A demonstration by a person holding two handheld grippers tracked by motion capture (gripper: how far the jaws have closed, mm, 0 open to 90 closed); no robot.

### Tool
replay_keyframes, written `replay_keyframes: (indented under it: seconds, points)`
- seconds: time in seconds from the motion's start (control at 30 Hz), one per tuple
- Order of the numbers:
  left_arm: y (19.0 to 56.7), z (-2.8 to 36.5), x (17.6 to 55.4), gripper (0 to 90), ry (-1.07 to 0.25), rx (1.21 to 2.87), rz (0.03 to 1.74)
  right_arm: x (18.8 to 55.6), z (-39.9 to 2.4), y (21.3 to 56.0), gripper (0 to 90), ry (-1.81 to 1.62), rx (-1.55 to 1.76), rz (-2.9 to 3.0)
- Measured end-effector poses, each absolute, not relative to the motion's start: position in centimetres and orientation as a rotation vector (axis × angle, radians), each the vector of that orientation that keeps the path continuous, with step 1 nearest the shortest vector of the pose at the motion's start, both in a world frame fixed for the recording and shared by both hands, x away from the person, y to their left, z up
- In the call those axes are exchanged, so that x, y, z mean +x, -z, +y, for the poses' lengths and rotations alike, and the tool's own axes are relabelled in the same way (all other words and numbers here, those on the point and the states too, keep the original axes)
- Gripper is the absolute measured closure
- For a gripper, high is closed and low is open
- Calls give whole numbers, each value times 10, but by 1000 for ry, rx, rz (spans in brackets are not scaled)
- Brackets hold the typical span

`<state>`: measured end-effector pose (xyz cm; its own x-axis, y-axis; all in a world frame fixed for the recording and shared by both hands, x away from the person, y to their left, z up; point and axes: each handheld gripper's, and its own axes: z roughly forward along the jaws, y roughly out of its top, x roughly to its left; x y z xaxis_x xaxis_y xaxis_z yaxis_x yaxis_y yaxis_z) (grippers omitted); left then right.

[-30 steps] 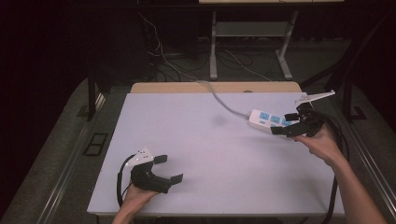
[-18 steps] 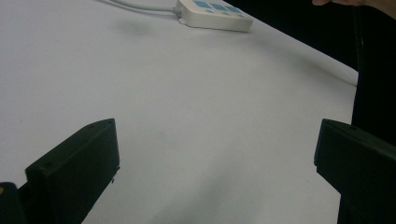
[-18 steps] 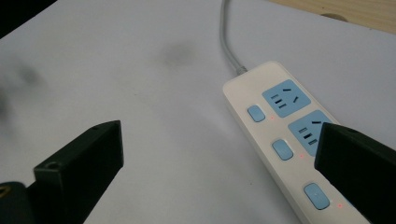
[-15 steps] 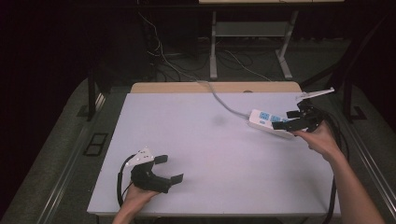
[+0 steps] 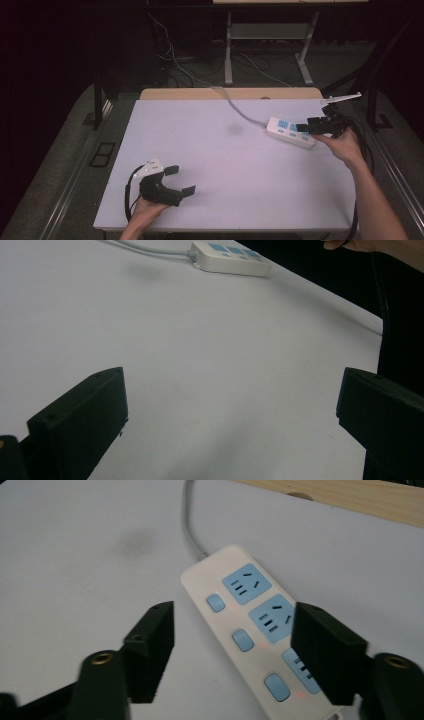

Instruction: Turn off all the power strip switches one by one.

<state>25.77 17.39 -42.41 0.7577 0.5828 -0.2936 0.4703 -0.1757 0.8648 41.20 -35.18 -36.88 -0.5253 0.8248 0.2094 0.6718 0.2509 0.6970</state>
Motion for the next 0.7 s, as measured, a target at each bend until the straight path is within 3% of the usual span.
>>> replay_keyframes:
  seconds: [0.43,0.7]
  points:
    - [425,176,259,0,-126,1808,817,421,-372,381,881,-1090,1512,2300]
    - [425,176,259,0,-129,1803,821,426,-372,386,900,-1066,1536,2288]
